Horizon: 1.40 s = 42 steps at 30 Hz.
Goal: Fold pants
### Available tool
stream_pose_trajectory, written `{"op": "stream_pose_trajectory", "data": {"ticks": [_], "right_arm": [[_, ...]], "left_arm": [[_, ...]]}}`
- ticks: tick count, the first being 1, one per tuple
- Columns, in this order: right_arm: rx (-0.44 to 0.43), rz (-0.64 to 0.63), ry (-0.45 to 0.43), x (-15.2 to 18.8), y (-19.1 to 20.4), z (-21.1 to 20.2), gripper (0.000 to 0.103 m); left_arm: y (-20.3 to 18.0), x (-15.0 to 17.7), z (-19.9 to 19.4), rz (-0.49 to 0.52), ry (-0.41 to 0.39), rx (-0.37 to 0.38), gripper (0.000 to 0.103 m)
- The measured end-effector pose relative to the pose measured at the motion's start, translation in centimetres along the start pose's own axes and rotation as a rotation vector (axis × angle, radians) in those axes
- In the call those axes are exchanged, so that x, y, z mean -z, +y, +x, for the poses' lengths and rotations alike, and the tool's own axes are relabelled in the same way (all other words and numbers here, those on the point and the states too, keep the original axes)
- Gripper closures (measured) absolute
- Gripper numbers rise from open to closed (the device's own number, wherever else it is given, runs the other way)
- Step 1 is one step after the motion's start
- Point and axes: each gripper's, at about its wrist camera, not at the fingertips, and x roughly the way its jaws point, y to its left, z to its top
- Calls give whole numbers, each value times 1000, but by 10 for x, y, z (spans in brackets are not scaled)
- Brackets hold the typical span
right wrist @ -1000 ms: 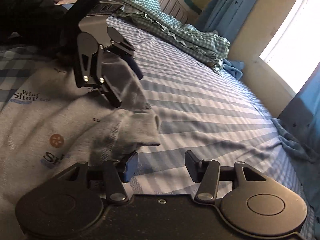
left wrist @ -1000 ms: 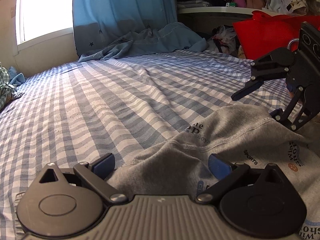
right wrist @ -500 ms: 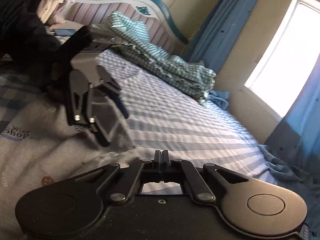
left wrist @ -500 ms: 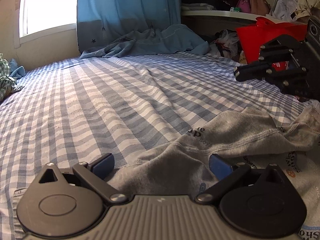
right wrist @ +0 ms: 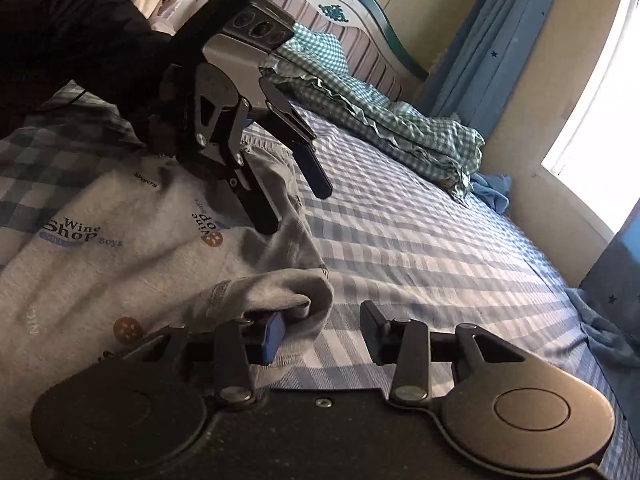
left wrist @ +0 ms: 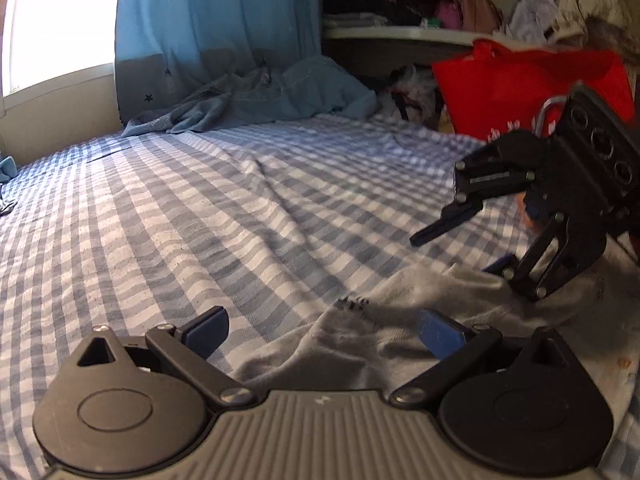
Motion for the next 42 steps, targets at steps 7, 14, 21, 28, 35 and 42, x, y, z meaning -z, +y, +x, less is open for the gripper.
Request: {"op": "stream_pose_trajectory", "data": {"ticks": [7, 14, 21, 28, 35, 42], "right_arm": [[-72, -209, 25, -8, 20, 5, 80], [-80, -178, 72, -10, 29, -10, 76], [-35, -163, 84, -5, 37, 3, 76], [-20, -228, 73, -13, 36, 17, 92], [126, -273, 109, -14, 26, 5, 102], [165, -187, 111, -19, -12, -4, 103]], "left_arm": [[36, 27, 12, -117, 127, -57, 2], [32, 38, 5, -93, 53, -82, 2], [29, 39, 4, -89, 51, -81, 1], [29, 41, 9, -91, 53, -77, 1], [30, 43, 7, -90, 44, -75, 1], [43, 45, -1, -175, 4, -68, 1]]}}
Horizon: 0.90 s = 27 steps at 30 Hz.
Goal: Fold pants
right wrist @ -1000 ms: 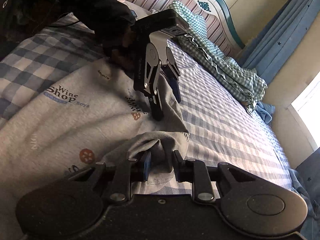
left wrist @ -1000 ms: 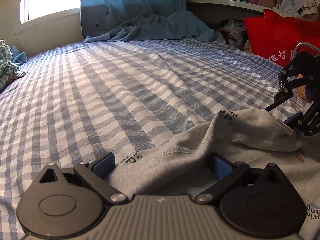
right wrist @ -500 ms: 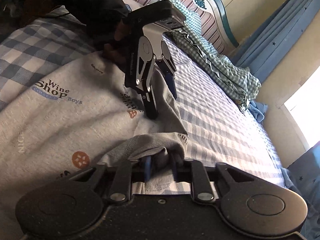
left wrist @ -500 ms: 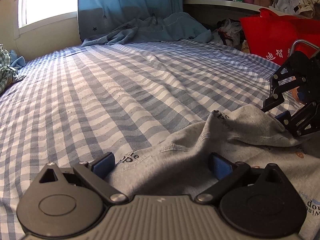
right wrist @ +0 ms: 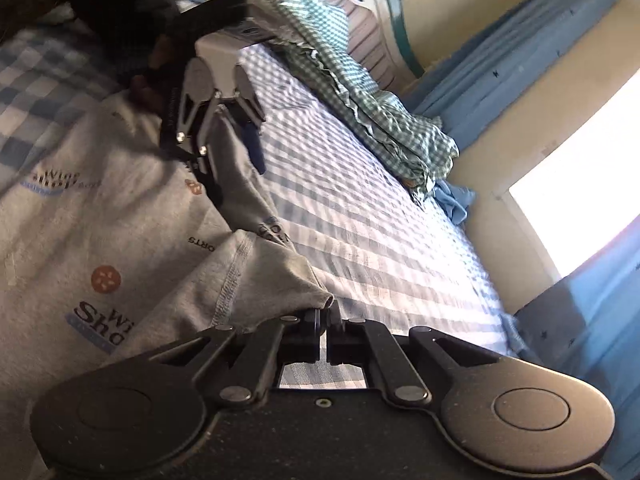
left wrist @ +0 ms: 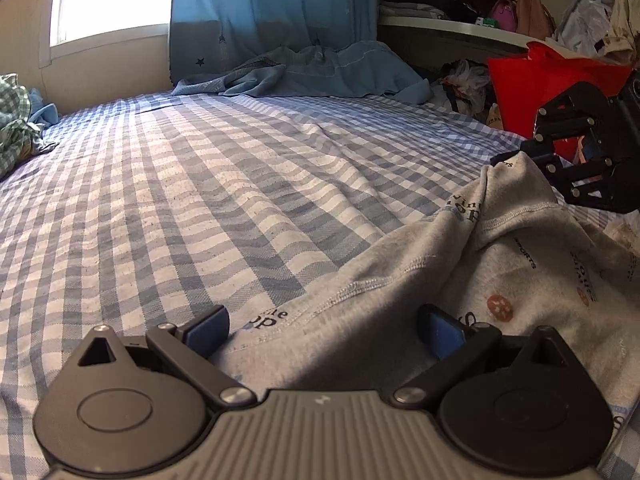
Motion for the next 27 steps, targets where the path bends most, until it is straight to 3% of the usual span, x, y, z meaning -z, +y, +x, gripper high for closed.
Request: {"op": "stream_pose_trajectory", "data": {"ticks": [4, 7, 9, 11, 13, 15, 16, 18, 20, 22, 24, 27], "right_arm": [[-1, 126, -3, 11, -10, -3, 103], [65, 177, 35, 23, -13, -4, 103], [73, 250, 72, 31, -21, 0, 103], [122, 230, 107, 34, -18, 4, 103], [137, 265, 91, 30, -19, -2, 88], [124, 334, 43, 21, -17, -10, 55], [97, 370, 9, 15, -15, -11, 51], [38, 423, -23, 3, -10, -1, 48], [20, 406, 42, 0, -4, 23, 48], [98, 344, 203, 12, 1, 46, 51], [249, 300, 317, 31, -5, 48, 56], [415, 412, 316, 45, -25, 0, 53]], "left_arm": [[12, -9, 5, -61, 53, -52, 0], [12, -19, 10, -45, 100, -135, 2], [13, -25, 12, -35, 116, -138, 2], [12, -32, 6, -17, 105, -151, 2], [8, -39, -4, -15, 67, -136, 1], [4, -46, -11, -27, 20, -94, 0], [1, -49, -8, -29, 12, -103, 0], [-4, -53, 11, -19, 68, -191, 1], [-8, -55, 38, 13, 162, -333, 6], [-2, -56, 47, -1, 176, -395, 10], [2, -63, 37, -42, 113, -408, 10], [-7, -74, 10, -97, 7, -370, 2]]}}
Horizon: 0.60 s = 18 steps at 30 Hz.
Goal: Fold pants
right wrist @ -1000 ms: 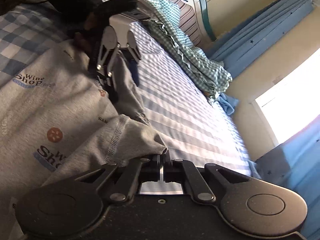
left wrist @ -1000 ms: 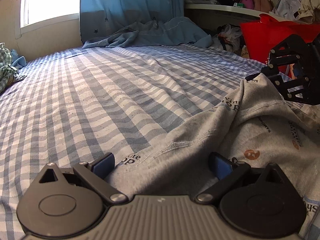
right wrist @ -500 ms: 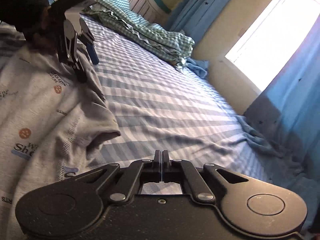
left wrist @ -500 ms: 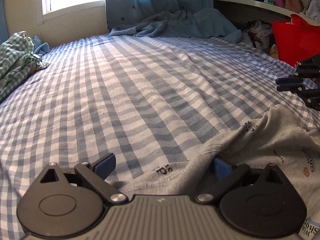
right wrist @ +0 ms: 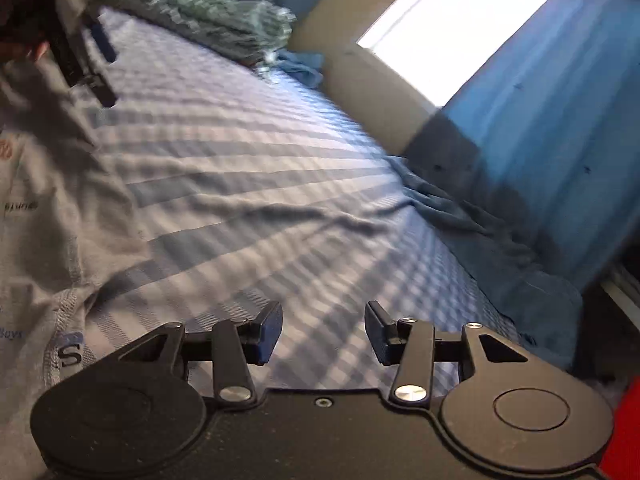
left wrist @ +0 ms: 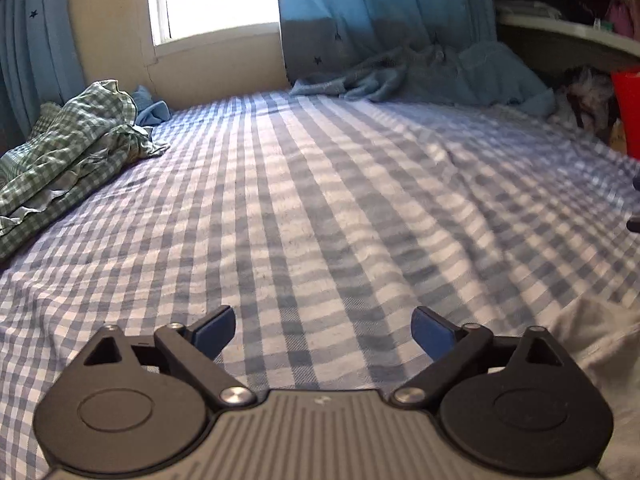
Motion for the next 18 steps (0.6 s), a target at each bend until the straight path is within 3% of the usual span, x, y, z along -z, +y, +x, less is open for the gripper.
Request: {"op": "stream_pose_trajectory", "data": {"ticks": [1, 3, 5, 8, 10, 13, 14, 16, 18], "right_arm": [[-6, 66, -20, 4, -12, -21, 49], [-35, 148, -71, 12, -19, -63, 26], [-91, 179, -100, 20, -5, -99, 18], [-139, 102, -49, 37, 36, -124, 16], [-94, 42, 17, 56, 49, -125, 17], [63, 2, 67, 88, 38, -131, 10], [119, 4, 72, 99, 28, -134, 5], [234, 26, 111, 120, 7, -144, 6], [256, 118, 96, 137, -18, -165, 5]], "left_arm": [[-5, -1, -9, -3, -22, 24, 0], [-25, 2, -30, 26, -61, 65, 0], [-50, 11, -45, 63, -82, 116, 0], [-96, 34, -54, 152, -70, 151, 0], [-121, 50, -51, 211, -29, 124, 0], [-137, 71, -41, 285, 33, 41, 0], [-136, 75, -41, 297, 17, 28, 0], [-135, 72, -46, 288, 31, -2, 0], [-137, 62, -57, 271, 28, 3, 0]]}}
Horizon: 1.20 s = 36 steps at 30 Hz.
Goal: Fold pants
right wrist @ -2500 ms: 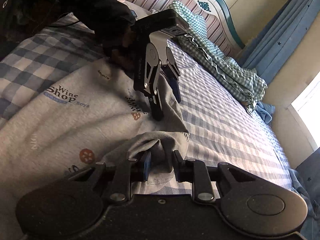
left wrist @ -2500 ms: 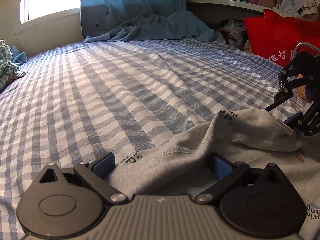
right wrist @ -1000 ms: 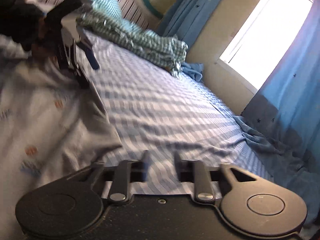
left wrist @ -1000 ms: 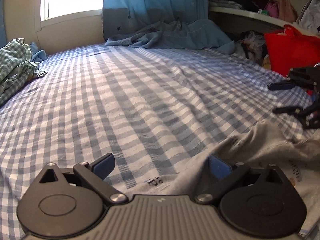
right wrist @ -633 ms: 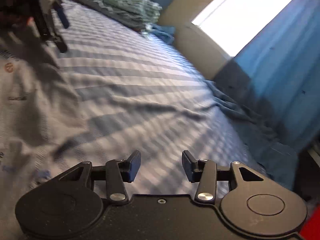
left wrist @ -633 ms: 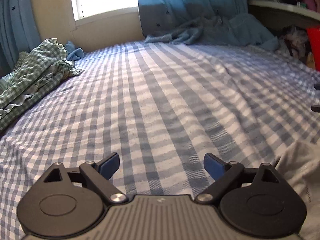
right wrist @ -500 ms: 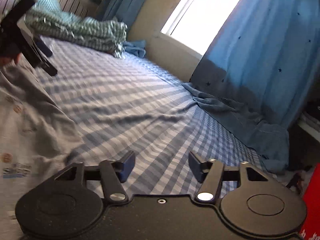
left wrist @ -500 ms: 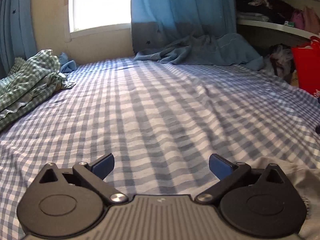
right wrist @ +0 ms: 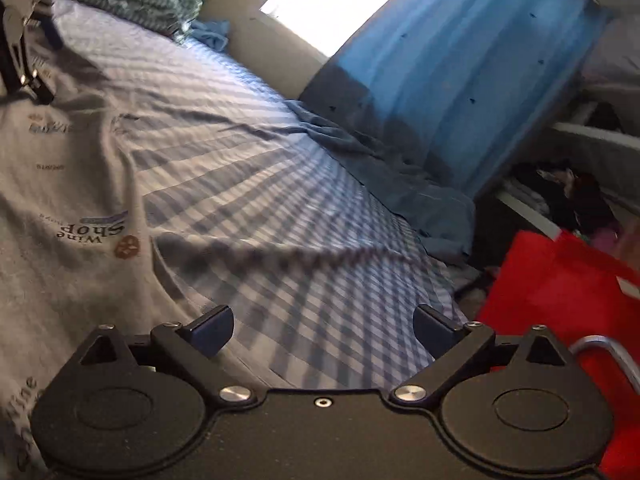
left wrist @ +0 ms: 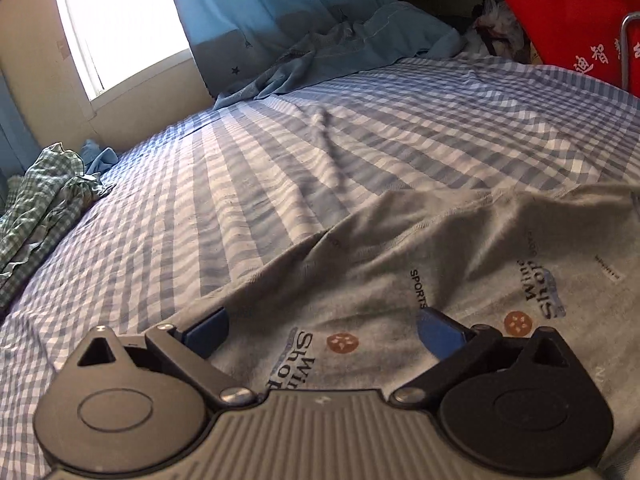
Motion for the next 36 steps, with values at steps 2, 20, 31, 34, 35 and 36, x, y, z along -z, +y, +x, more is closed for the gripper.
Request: {"op": "stream_pose_trajectory", "data": {"ticks": [2, 20, 31, 34, 35, 36], "right_arm": [[6, 159, -36, 15, -30, -28, 1], [153, 742, 46, 188, -106, -130, 1], [110, 990, 118, 229, -134, -80, 21], [115, 981, 113, 228, -134, -77, 26], [121, 971, 114, 227, -133, -76, 27], [132, 962, 114, 226, -132, -77, 31]], "left_arm": [[-5, -11, -14, -15, -35, 26, 0], [-303, -170, 2, 168, -76, 649, 0], [-426, -150, 55, 419, -112, 568, 0], [-433, -149, 55, 426, -144, 562, 0], [-435, -152, 55, 415, -142, 564, 1], [-432, -155, 53, 398, -144, 576, 9]]}}
